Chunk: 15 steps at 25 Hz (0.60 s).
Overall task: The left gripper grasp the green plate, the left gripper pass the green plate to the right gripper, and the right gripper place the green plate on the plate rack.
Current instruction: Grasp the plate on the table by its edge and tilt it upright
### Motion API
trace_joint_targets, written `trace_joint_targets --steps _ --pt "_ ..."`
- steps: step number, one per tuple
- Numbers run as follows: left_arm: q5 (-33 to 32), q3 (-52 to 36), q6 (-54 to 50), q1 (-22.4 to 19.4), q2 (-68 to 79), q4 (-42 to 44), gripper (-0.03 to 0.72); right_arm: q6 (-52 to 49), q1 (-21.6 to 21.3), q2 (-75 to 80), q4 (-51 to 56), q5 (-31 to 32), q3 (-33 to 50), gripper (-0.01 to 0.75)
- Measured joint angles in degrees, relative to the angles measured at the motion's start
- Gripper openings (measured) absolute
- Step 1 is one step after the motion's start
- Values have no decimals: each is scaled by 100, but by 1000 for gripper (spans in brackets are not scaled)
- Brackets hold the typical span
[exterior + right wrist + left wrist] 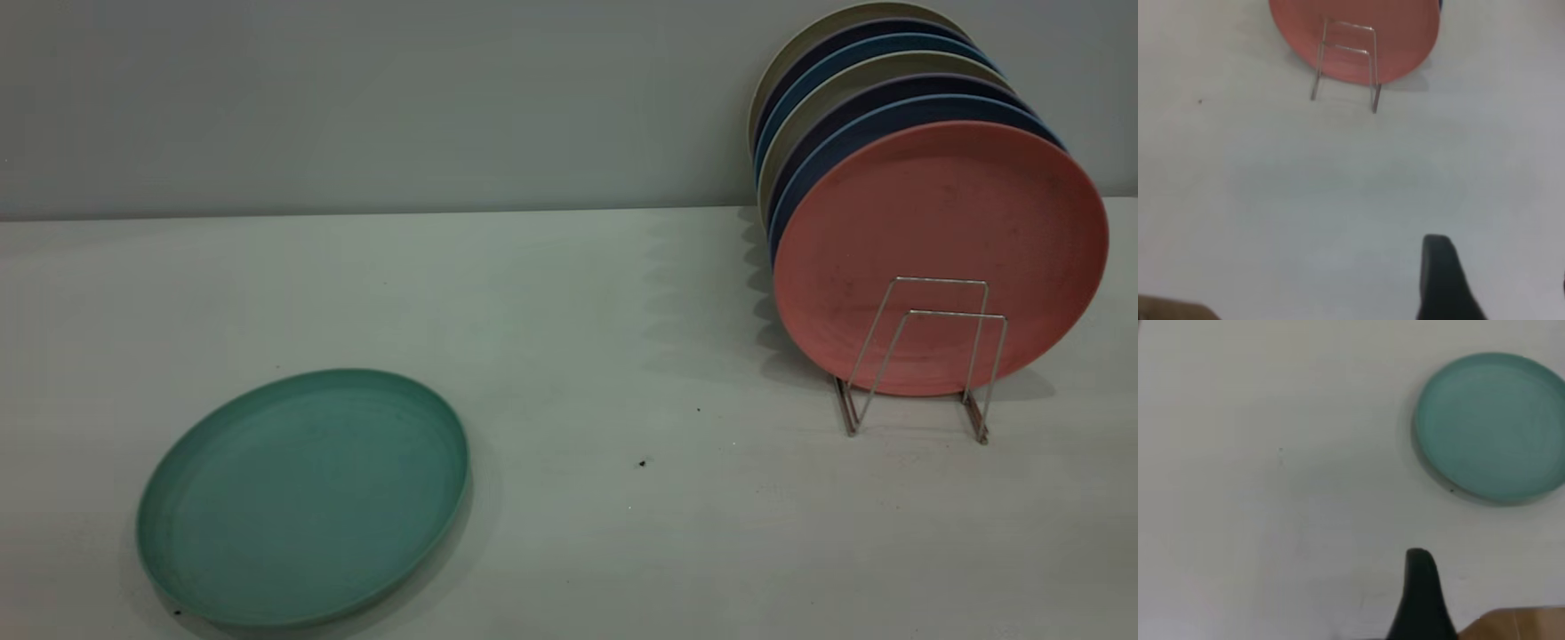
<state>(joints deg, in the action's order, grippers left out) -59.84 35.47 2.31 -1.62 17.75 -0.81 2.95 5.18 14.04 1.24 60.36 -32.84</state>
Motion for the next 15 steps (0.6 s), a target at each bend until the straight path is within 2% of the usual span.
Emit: trace_joint_targets --steps 3,7,11,15 --pt "155 357 0 0 1136 -85 581 10 0 876 147 -585 -155 509" --pt "421 695 0 0 2440 -216 581 315 0 2176 665 -1361 -350 529" --pt "917 907 -7 0 3471 -327 581 1183 0 3427 1455 -1793 -508 529" --pt "1391 988 -7 0 4356 -508 581 2429 0 4501 2755 -2141 -574 529"
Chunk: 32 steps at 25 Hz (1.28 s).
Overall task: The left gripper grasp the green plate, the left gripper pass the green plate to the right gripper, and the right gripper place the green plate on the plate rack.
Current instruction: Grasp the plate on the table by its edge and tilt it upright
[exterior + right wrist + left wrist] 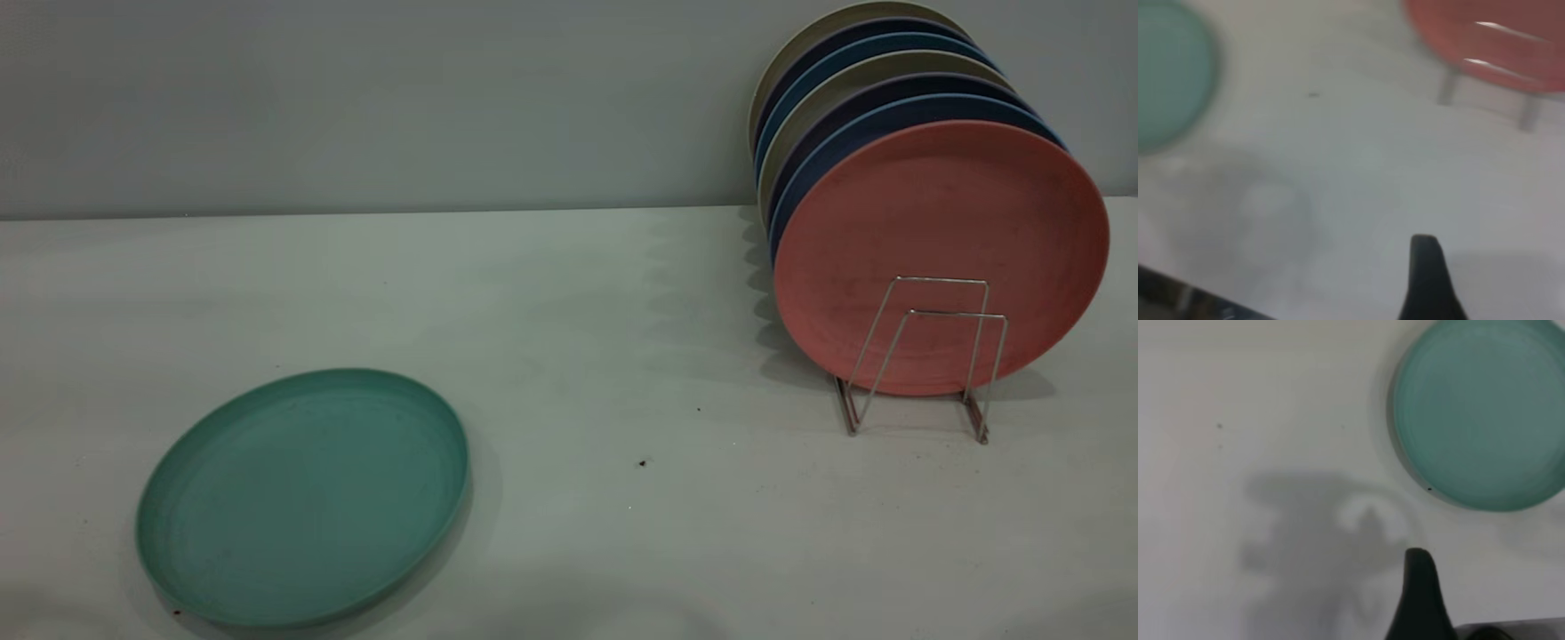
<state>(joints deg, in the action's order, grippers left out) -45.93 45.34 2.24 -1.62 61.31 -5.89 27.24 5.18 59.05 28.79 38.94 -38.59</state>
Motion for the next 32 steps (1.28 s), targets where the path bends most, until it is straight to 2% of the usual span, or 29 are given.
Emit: trace_joint_targets --steps 6,9,16,21,26,32 --pt "636 18 97 0 1384 -106 581 2042 0 1327 2474 -320 -7 529" --pt "742 123 200 0 2159 -227 581 2766 140 1864 3326 -394 -75 529" --pt "799 938 736 0 3688 -500 581 3011 1294 3172 3648 -515 -733 529" --pt "647 1570 990 0 4629 -500 581 3017 1761 3900 3805 -479 -1124 529" --pt "671 1991 1025 0 5316 -495 581 3077 1879 4048 3863 -473 -1186 529" --pt "956 2033 1029 0 5957 -501 581 3077 1879 4059 3865 -484 -1186 529"
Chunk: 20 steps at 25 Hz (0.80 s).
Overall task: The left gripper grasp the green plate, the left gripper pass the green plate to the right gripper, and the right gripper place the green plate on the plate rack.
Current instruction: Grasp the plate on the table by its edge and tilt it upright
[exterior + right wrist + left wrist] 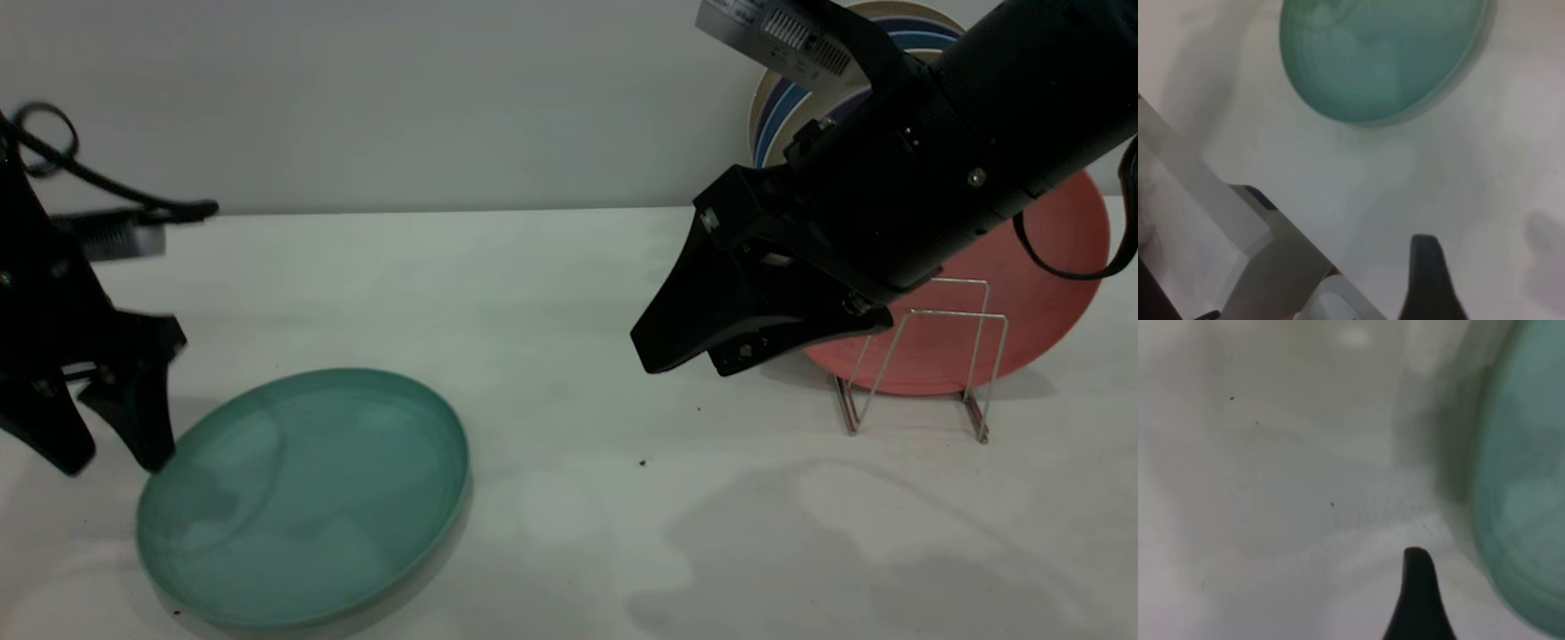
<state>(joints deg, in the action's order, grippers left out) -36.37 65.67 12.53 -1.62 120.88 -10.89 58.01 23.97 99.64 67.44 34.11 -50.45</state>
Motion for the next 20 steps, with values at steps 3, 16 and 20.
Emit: trace_joint_targets --steps 3,16,20 --pt "196 7 0 0 241 -18 581 0 0 6 5 0 0 529" --pt "633 51 -6 0 798 -783 482 0 0 11 146 -134 0 529" --pt "633 64 3 0 852 -814 360 -38 0 49 364 -146 0 529"
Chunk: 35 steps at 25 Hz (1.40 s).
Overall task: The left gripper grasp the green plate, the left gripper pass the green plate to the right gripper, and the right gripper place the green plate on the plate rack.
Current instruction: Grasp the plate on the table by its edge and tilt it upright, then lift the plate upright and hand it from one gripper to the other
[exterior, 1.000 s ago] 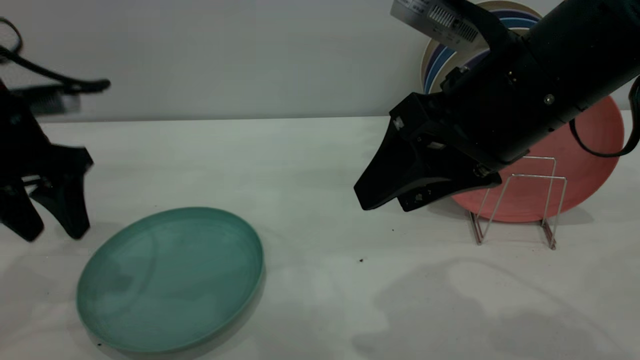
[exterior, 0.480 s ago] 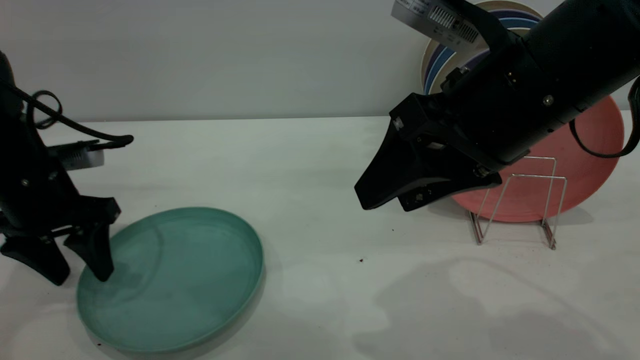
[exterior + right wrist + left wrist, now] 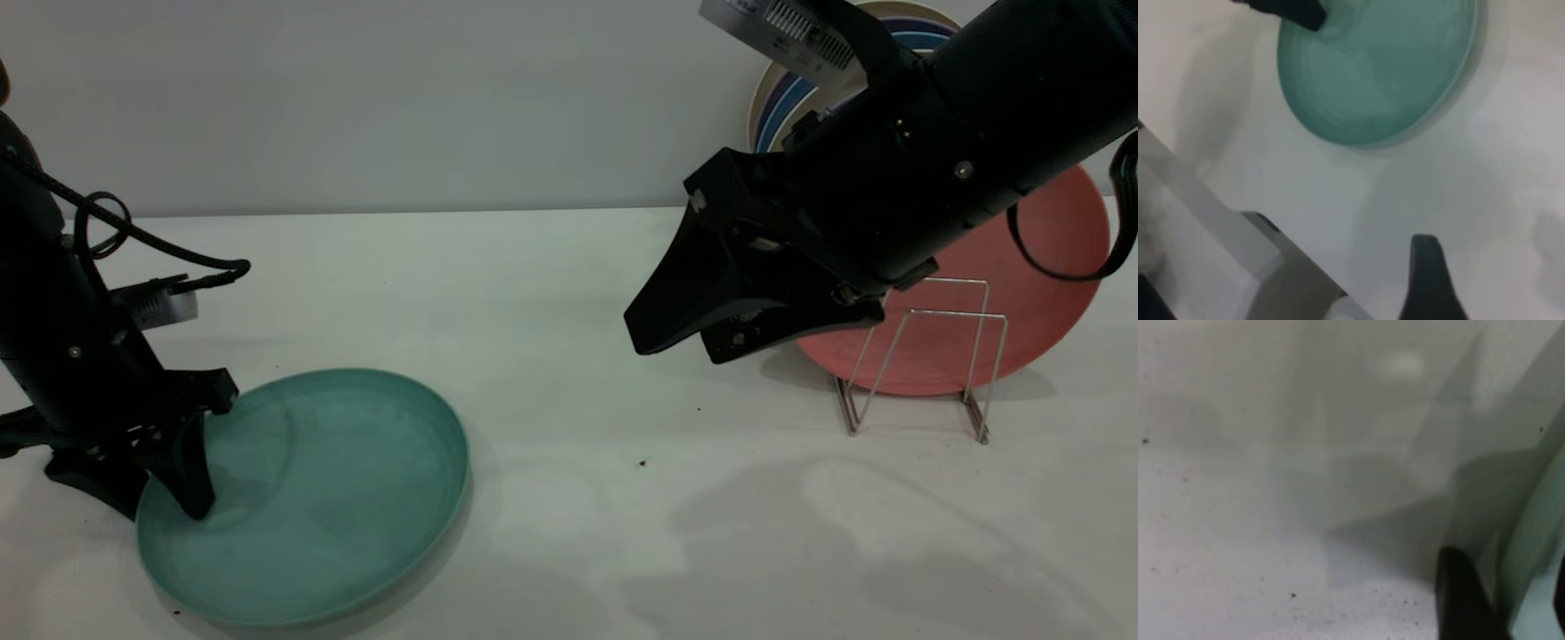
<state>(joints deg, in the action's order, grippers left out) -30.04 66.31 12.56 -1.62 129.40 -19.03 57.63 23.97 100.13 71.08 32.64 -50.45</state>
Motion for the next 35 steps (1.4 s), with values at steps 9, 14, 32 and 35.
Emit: trace_joint_targets --steps 9,14,32,35 --pt "-158 48 146 -41 70 -292 88 -58 0 788 601 2 -72 529" --pt "-488 66 1149 -41 60 -851 51 -53 -63 1418 639 426 -624 529" --pt "-1291 56 3746 -35 -477 -3007 18 -364 -910 2313 146 1409 -1807 529" --pt "-1326 56 3836 28 -477 -3199 18 -369 -840 2313 136 1415 -1807 529"
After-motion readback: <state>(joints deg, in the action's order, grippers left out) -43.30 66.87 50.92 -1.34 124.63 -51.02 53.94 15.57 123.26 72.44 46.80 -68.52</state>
